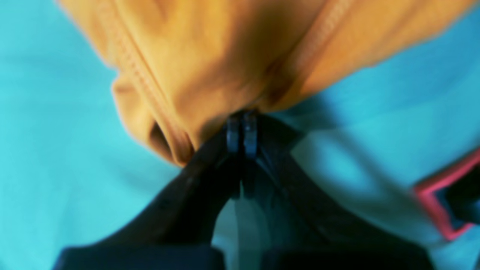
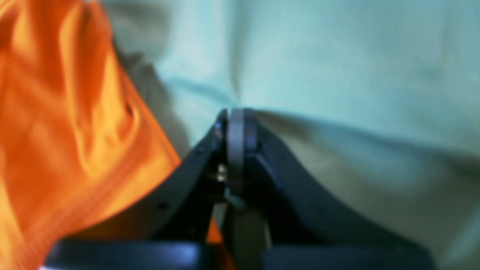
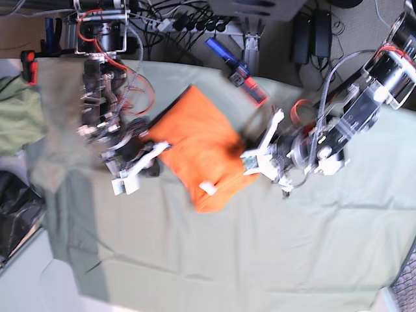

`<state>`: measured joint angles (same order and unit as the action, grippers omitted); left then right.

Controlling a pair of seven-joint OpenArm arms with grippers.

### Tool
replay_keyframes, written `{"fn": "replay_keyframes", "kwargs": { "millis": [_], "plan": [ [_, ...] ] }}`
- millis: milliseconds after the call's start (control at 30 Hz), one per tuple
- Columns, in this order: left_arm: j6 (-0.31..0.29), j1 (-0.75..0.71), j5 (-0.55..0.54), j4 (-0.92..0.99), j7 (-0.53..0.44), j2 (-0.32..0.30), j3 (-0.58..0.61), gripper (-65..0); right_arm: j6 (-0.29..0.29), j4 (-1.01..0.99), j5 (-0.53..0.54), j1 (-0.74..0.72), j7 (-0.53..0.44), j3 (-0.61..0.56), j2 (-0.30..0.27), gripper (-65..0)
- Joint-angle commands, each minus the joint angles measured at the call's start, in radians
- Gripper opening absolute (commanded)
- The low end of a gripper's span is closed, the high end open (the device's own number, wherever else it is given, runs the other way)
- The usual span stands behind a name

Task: Fold the T-shirt properly
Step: 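Fold and square the bundle into a neat rectangle with both grippers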

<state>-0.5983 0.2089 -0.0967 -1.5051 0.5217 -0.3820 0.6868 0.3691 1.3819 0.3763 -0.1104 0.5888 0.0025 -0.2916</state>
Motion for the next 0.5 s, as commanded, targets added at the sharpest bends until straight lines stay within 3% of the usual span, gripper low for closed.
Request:
{"fn": "replay_keyframes", "kwargs": {
  "millis": [0, 267, 467],
  "plan": [
    [0.024, 0.035, 0.002, 0.001, -0.026, -0.003, -0.008, -65.0, 0.110, 0.038, 0.016, 0.005, 0.010, 0.005, -0.011, -65.0],
    [0.031, 0.111, 0.001, 0.117, -0.055, 0.053, -0.007, -65.0, 0.110, 0.200, 0.100, 0.141, 0.033, 0.005, -0.004, -65.0],
    [0.031, 0.133, 0.002, 0.140, -0.085, 0.081, -0.007, -65.0, 0.110, 0.255, 0.103, 0.189, 0.042, 0.005, 0.059, -65.0]
  ]
}}
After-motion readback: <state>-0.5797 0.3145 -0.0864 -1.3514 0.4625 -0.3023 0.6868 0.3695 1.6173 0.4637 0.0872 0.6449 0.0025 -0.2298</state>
